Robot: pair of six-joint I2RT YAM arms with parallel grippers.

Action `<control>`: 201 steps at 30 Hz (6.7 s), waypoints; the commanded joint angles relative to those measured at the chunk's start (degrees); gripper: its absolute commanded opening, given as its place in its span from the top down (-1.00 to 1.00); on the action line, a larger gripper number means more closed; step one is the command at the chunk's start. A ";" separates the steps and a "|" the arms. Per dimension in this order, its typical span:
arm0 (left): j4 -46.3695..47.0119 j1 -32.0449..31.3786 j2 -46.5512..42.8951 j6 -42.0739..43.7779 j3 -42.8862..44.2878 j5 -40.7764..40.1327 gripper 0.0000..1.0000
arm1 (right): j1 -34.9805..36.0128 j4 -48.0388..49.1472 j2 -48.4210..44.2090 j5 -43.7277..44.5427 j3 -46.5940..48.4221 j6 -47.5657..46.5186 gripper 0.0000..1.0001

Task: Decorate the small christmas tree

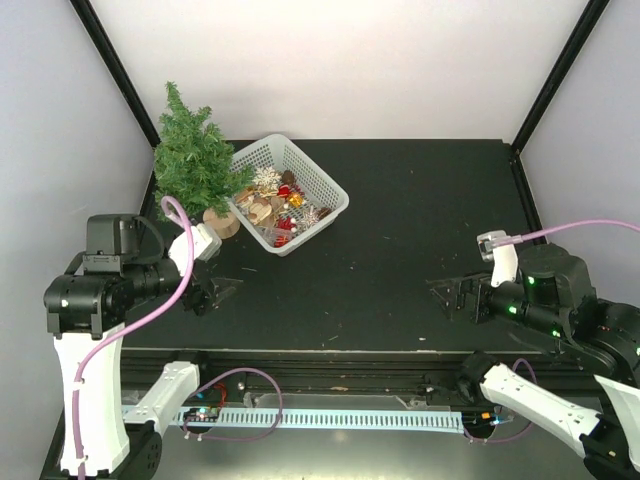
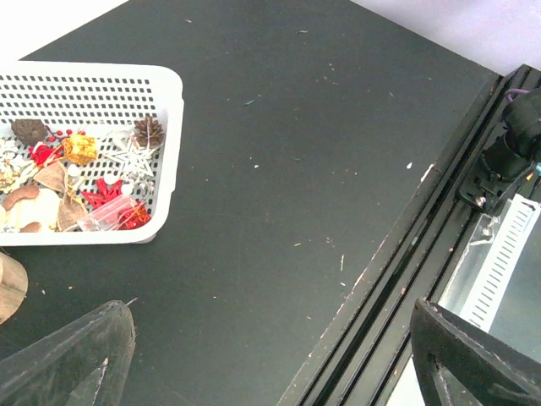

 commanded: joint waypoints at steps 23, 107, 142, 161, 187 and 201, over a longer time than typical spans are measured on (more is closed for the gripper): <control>27.31 3.86 -0.76 -21.16 3.37 -35.25 -0.81 | 0.31 9.33 7.32 1.17 -7.76 0.47 -0.98; 24.25 16.31 4.94 -27.71 4.27 -20.40 -0.85 | -30.72 20.87 71.07 -6.93 7.11 27.53 -0.17; 24.17 18.51 9.17 -28.26 5.56 -16.75 -0.85 | -61.27 13.66 33.34 -1.62 -18.38 17.49 -0.48; 23.34 18.80 10.41 -18.64 8.72 -9.77 -0.81 | -31.52 19.72 21.16 -14.96 -15.66 9.37 -0.65; 63.07 18.91 12.80 -27.94 -1.83 -3.24 -0.40 | -6.04 15.08 21.07 -5.46 -8.88 5.81 -0.64; 78.00 18.56 19.65 -36.24 -0.36 2.87 -0.49 | -6.06 15.83 21.20 -6.54 -11.79 6.61 -0.64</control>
